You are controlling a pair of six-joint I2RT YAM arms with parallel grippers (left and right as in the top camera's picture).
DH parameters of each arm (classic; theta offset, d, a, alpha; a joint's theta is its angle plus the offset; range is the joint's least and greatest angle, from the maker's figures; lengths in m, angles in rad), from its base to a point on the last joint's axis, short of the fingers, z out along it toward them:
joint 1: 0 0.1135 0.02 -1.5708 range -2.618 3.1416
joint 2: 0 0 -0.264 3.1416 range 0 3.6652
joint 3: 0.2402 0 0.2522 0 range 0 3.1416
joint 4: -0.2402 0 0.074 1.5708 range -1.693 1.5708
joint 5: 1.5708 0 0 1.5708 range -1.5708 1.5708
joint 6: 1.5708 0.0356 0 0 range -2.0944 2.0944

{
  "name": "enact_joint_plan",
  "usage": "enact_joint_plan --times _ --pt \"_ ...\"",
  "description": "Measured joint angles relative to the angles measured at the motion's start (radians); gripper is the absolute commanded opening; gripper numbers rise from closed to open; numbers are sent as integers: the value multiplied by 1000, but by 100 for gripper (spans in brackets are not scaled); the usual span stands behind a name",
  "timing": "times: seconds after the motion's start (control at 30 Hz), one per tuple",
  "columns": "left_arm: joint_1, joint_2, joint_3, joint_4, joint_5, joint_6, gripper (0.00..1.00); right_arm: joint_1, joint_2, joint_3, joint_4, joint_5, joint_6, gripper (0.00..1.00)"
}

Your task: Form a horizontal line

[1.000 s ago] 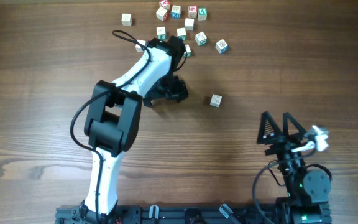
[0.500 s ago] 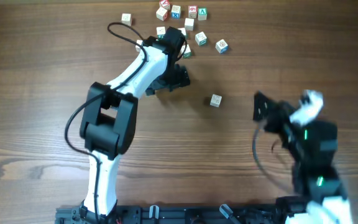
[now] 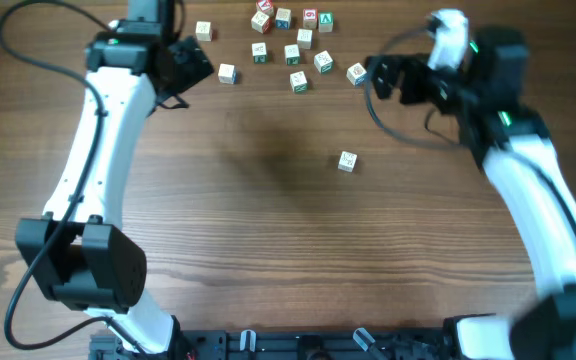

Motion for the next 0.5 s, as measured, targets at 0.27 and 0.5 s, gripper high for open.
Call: enact_joint_plan --times 0.27,0.5 --pt "32 0 0 -64 0 0 100 118 558 608 -278 151 -119 99" --pt "32 0 0 -79 31 0 100 242 785 795 -243 392 -238 99"
